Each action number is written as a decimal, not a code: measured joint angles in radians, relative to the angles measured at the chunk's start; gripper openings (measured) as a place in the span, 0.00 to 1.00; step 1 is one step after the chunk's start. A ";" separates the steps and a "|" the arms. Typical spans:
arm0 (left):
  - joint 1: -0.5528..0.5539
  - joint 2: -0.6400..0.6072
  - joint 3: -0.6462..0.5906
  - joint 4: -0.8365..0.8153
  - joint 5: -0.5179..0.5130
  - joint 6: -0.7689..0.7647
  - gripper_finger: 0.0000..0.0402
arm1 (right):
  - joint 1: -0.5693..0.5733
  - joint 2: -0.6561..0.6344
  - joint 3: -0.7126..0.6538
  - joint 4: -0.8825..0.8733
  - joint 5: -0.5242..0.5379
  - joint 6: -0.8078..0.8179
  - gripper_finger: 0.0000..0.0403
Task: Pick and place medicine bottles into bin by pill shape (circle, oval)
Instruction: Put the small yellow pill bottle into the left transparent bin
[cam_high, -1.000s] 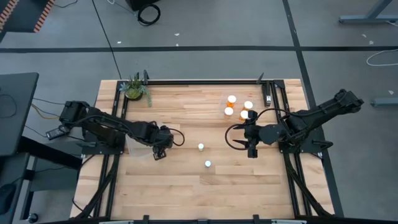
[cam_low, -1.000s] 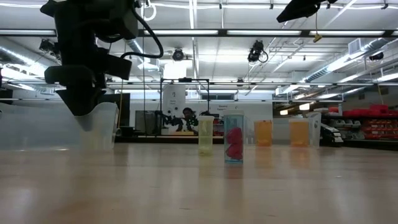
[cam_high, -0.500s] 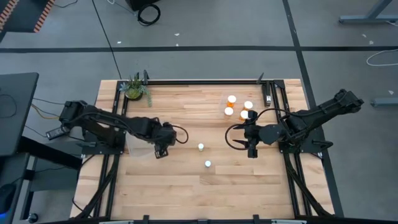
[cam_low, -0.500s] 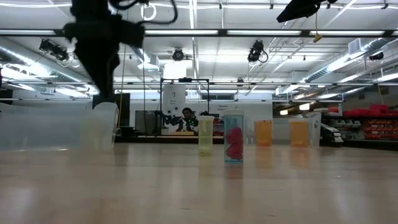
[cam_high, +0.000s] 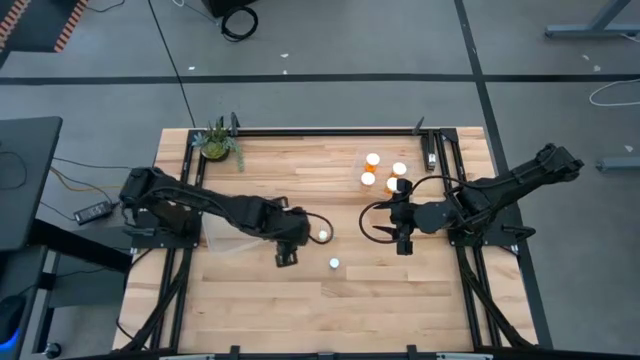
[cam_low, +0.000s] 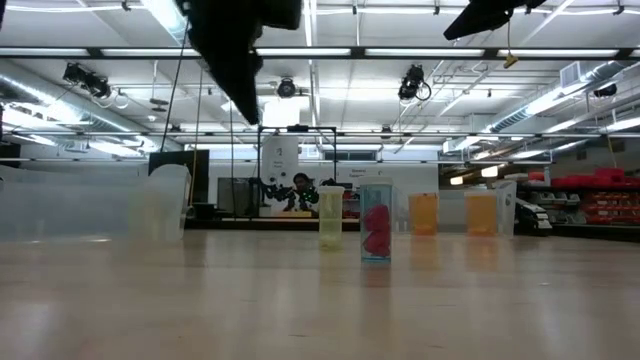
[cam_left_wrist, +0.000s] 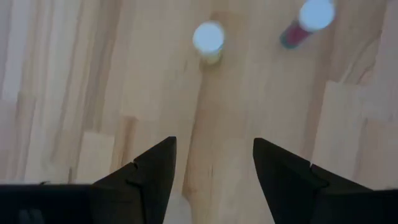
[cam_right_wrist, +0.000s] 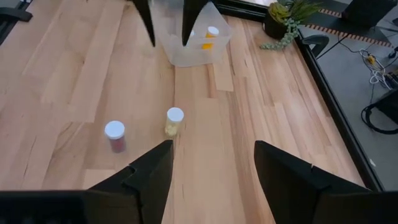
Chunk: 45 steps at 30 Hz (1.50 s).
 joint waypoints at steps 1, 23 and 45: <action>0.003 0.022 0.025 -0.005 0.006 0.019 0.56 | 0.000 0.000 0.000 -0.001 0.000 -0.001 0.57; 0.142 0.292 0.236 0.111 0.114 0.141 0.57 | 0.118 -0.201 0.000 -0.141 0.077 -0.003 0.57; 0.151 0.379 0.235 0.157 0.114 0.202 0.57 | 0.151 -0.189 0.000 -0.149 0.159 0.018 0.57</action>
